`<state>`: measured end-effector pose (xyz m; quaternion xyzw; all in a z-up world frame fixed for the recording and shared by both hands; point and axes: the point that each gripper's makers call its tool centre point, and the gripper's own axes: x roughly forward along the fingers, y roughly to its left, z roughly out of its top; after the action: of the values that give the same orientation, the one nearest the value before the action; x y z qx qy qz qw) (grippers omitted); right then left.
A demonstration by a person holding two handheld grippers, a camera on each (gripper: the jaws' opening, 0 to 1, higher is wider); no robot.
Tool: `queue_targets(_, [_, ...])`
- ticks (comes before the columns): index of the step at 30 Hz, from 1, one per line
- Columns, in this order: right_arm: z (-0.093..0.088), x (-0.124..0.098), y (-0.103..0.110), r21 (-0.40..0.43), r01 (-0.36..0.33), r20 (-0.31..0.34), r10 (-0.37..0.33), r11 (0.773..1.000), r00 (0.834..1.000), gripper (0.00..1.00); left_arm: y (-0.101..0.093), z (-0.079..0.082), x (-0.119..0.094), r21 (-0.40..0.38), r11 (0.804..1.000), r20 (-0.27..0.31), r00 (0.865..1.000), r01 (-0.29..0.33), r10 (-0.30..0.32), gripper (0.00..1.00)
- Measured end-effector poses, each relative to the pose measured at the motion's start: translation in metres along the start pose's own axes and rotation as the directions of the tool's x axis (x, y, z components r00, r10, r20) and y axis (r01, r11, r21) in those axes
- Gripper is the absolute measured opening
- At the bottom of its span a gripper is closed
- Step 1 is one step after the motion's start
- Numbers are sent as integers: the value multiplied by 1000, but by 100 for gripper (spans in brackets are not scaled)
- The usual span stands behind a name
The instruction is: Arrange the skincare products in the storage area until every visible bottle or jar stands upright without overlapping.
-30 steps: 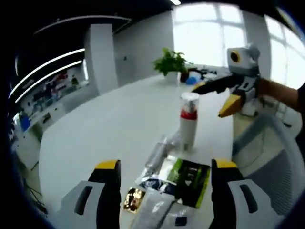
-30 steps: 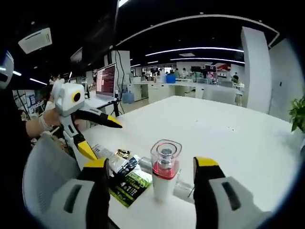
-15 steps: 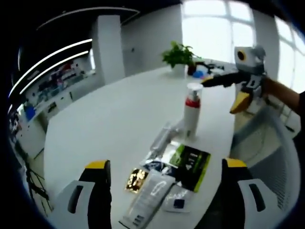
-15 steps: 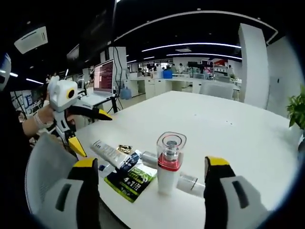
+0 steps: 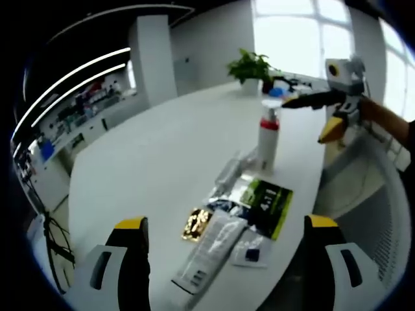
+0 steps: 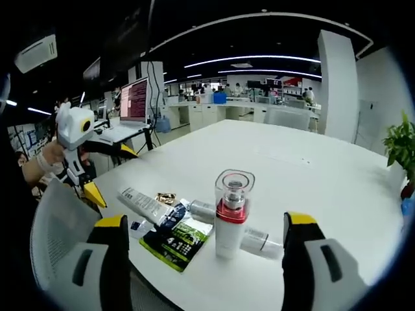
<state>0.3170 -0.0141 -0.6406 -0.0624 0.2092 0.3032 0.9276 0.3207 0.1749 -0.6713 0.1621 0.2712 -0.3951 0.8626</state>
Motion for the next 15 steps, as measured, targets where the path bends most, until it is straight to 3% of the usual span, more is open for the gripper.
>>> queue_targets(6, [-2,-1,0,19,16,6,-16,1000,1000,99,4,-13,-2,58,998,-54,998,-10,13,97])
queue_targets(15, [-20,2,2,25,32,-34,-31,999,999,99,8,-35,-2,58,998,-114,993,-15,21,97])
